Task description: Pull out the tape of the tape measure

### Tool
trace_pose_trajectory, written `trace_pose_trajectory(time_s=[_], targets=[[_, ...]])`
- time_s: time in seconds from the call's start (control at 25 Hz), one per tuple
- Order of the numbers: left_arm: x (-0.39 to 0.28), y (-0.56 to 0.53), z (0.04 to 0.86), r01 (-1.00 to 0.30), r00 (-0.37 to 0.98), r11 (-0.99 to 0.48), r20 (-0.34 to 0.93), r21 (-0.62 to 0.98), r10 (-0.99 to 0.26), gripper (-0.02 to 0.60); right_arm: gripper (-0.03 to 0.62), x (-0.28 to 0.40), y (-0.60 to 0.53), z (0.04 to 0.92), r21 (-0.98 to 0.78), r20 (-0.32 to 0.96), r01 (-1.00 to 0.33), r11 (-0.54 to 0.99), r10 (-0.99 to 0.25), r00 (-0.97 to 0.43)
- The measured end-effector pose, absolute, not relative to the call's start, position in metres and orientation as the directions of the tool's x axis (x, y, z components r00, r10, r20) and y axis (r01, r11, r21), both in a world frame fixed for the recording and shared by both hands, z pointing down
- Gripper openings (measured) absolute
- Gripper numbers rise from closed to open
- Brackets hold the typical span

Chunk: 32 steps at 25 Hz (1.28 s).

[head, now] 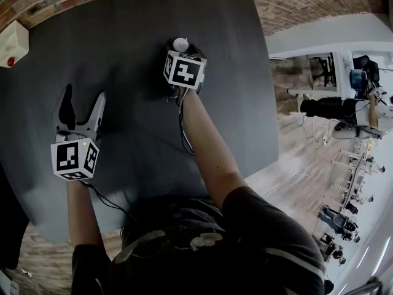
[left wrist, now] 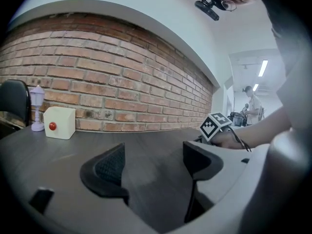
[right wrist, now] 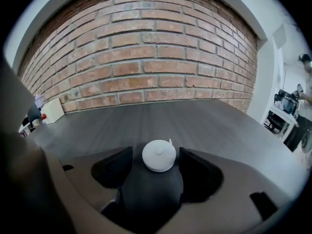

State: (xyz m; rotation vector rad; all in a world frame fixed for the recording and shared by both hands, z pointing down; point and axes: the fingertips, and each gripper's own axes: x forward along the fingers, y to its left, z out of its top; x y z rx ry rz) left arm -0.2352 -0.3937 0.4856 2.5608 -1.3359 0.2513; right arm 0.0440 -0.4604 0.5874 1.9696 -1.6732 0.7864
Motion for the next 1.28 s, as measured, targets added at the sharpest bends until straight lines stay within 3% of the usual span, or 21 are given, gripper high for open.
trace_pose_trajectory(time_s=[0.28, 0.44, 0.6, 1.28], targets=[[-0.243, -0.394, 0.497, -0.829, 0.558, -0.533, 0.276, 0.166, -0.782, 0.367, 0.302, 0.047, -0.462, 0.592, -0.019, 0.684, -0.979, -0.203, -0.717, 0.135], [-0.247, -0.394, 0.497, -0.835, 0.551, -0.523, 0.274, 0.172, -0.788, 0.367, 0.232, 0.046, -0.463, 0.591, -0.014, 0.685, -0.977, -0.213, -0.714, 0.146], [-0.249, -0.391, 0.491, -0.836, 0.549, -0.522, 0.265, 0.172, -0.792, 0.367, 0.23, 0.047, -0.461, 0.592, -0.012, 0.693, -0.979, -0.204, -0.708, 0.139], [-0.245, -0.361, 0.439, -0.811, 0.584, -0.576, 0.21, 0.103, -0.784, 0.367, 0.23, 0.018, -0.42, 0.487, 0.15, 0.573, -0.982, 0.118, -0.819, -0.011]])
